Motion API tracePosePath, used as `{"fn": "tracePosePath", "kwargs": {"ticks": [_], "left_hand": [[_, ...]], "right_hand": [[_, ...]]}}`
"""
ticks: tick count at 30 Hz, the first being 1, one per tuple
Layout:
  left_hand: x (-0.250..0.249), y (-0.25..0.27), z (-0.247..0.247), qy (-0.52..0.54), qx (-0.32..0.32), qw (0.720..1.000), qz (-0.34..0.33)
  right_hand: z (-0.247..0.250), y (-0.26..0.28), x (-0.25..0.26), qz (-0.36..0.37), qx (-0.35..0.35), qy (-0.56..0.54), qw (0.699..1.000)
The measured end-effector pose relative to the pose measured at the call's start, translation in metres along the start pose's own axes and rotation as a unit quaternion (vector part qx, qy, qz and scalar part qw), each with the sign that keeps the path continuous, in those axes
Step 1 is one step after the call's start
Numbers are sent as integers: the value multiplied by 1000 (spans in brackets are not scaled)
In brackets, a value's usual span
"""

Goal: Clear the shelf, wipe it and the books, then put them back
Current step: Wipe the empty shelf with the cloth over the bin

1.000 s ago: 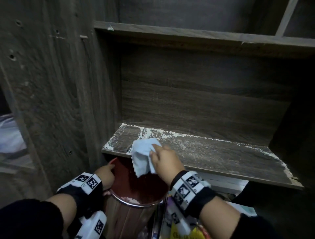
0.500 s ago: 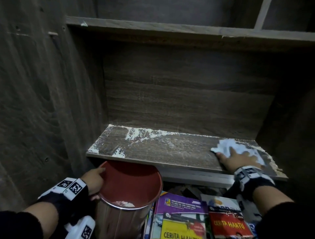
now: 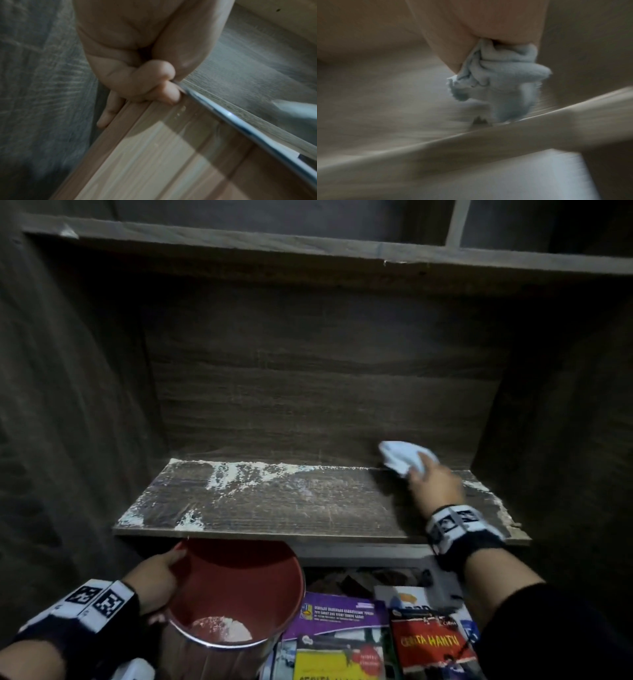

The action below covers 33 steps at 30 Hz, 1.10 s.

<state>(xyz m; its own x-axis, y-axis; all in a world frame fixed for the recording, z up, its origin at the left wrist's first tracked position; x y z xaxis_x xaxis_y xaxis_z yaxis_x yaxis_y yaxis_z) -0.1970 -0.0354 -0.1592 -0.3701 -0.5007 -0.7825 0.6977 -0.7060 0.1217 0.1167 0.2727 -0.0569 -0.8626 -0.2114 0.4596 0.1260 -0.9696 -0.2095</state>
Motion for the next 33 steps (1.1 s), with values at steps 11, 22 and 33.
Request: {"fn": "tracePosePath", "kwargs": {"ticks": [11,22,33], "left_hand": [[1,22,24,-37,18,998,51],[2,29,35,18,-47,998,28],[19,26,44,90,-54,992,74]], "right_hand": [[-52,21,35,45,127,157,978],[-116,110,190,194,198,73,958],[-131,142,257,303,285,118,902]]}}
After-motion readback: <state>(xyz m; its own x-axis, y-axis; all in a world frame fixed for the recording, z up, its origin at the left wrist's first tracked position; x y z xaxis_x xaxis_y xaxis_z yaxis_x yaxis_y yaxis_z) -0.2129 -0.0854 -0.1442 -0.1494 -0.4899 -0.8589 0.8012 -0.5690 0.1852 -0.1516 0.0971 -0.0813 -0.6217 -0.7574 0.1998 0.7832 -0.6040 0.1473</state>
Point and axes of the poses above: each hand's wrist, its own y-axis away from the middle knuckle, its own z-axis out of the back of the hand, x = y × z, the point moved 2 cm from there along -y, towards the middle knuckle, and after that the axes turned 8 degrees about -z, right-handed, at the moved point
